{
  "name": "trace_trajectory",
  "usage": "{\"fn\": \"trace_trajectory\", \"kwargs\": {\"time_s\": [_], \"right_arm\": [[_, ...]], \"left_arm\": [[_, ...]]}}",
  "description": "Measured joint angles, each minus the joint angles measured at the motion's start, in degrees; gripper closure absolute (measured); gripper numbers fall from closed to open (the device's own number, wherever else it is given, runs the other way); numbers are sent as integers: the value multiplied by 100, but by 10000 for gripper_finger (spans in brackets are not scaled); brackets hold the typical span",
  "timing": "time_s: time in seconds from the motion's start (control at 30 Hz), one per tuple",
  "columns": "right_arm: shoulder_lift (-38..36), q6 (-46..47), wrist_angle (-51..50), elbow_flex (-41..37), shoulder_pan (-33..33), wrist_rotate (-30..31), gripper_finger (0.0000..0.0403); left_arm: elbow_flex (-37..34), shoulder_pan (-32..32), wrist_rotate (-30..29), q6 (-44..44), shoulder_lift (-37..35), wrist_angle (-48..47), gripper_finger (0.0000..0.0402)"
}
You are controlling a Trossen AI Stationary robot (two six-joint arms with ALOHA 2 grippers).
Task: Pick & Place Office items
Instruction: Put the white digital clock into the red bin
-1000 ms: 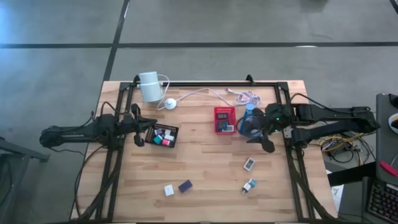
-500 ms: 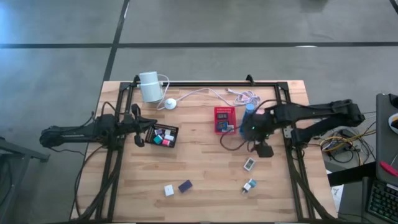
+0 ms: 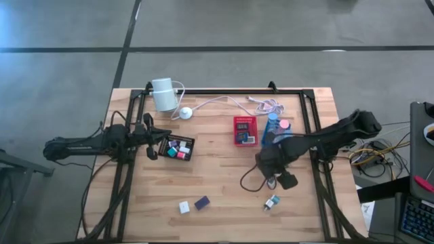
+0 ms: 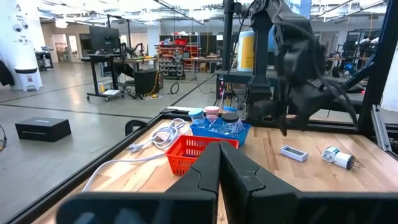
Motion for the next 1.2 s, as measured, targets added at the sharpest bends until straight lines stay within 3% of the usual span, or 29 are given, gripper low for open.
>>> {"fn": "trace_trajectory", "kwargs": {"time_s": [0.7,1.2], "right_arm": [[1644,-322,159,66,10,-201,160],[1756,572,651,59,10,-114,232]], "left_arm": [[0,0,2,0,2,-1,390],[0,0,-4,0,2,-2,390]]}}
